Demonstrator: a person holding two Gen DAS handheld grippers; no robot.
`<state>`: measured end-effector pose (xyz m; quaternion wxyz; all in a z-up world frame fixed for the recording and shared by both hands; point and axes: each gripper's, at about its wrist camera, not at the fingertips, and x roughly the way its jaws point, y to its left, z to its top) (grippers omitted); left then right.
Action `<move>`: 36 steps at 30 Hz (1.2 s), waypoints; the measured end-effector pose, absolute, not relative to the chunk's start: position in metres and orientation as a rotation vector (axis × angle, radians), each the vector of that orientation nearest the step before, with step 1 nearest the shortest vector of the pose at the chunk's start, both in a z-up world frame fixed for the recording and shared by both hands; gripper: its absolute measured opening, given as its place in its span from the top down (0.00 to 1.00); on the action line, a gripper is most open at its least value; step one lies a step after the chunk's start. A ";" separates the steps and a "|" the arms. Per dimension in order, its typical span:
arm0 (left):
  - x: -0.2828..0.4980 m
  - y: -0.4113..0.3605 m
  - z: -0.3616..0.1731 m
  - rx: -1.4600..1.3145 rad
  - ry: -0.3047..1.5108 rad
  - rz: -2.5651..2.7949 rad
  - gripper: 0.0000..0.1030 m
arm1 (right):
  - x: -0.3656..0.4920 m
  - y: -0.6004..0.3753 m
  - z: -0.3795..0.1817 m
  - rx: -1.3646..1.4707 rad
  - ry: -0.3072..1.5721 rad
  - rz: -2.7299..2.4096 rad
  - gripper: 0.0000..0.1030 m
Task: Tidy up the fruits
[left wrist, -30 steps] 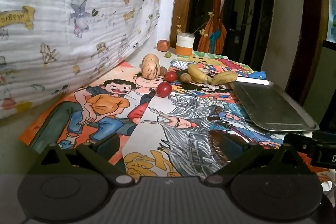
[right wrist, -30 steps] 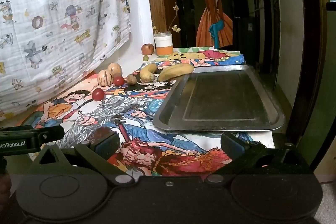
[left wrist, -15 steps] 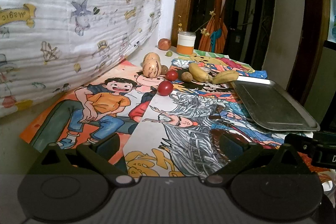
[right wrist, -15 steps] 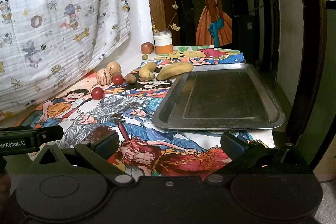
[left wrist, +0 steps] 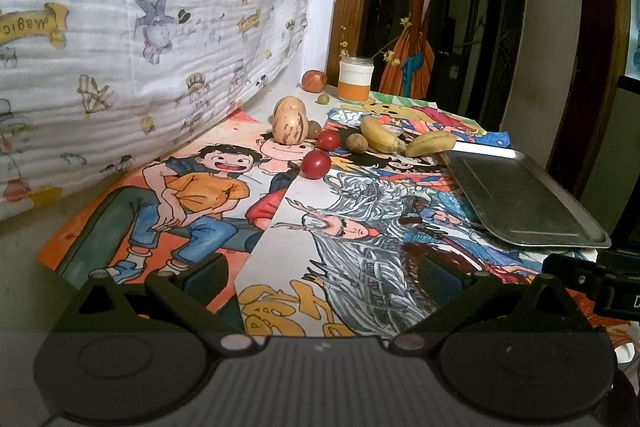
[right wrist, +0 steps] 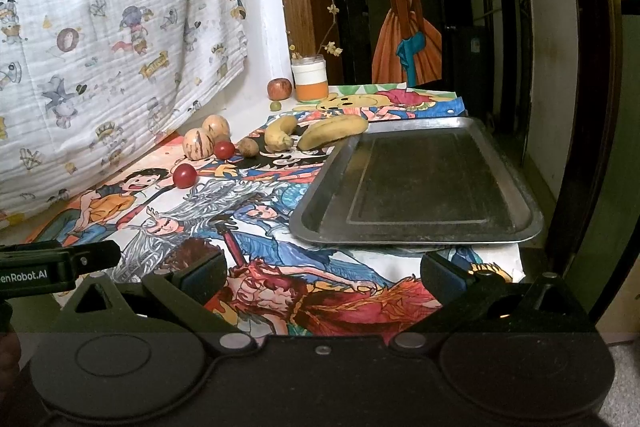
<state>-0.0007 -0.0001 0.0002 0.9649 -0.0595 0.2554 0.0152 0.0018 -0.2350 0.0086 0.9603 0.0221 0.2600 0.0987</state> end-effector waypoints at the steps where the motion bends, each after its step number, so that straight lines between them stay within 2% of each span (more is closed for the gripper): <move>1: -0.001 0.000 0.000 -0.121 0.517 0.030 0.00 | 0.003 -0.234 0.007 0.044 0.527 0.200 0.00; 36: -0.003 0.002 -0.009 -0.123 0.525 0.030 0.00 | 0.002 -0.234 0.007 0.046 0.534 0.200 0.00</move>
